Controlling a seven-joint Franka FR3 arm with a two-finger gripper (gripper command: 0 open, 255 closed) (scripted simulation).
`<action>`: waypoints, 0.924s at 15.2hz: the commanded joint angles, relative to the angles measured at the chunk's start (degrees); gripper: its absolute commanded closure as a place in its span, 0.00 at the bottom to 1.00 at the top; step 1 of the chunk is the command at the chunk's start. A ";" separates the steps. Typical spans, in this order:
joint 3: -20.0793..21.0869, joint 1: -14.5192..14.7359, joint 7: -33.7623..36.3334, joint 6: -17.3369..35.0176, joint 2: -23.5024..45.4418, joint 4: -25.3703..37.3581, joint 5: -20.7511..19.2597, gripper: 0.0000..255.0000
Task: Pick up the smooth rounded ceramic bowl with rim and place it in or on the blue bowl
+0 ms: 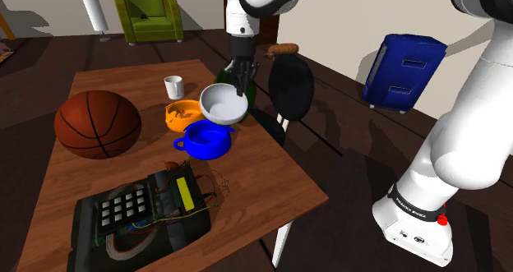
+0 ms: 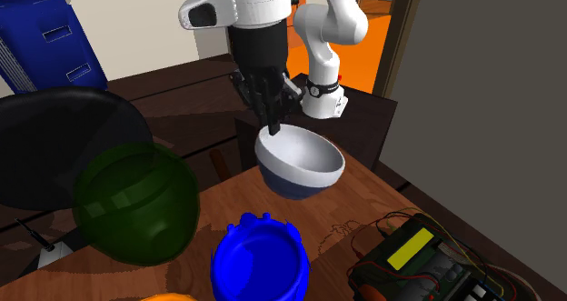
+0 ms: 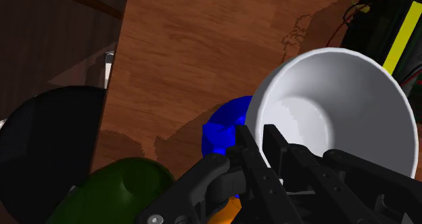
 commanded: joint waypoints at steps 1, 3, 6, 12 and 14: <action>-0.15 0.08 0.25 -1.77 4.83 6.51 -1.24 1.00; -0.37 0.33 0.35 -4.24 9.65 13.67 -2.40 1.00; -0.79 1.11 0.39 -8.88 17.66 26.14 -4.10 1.00; -1.23 1.74 0.20 -9.51 23.35 32.38 -5.13 1.00; -1.25 1.63 0.17 -7.92 23.27 30.70 -5.12 1.00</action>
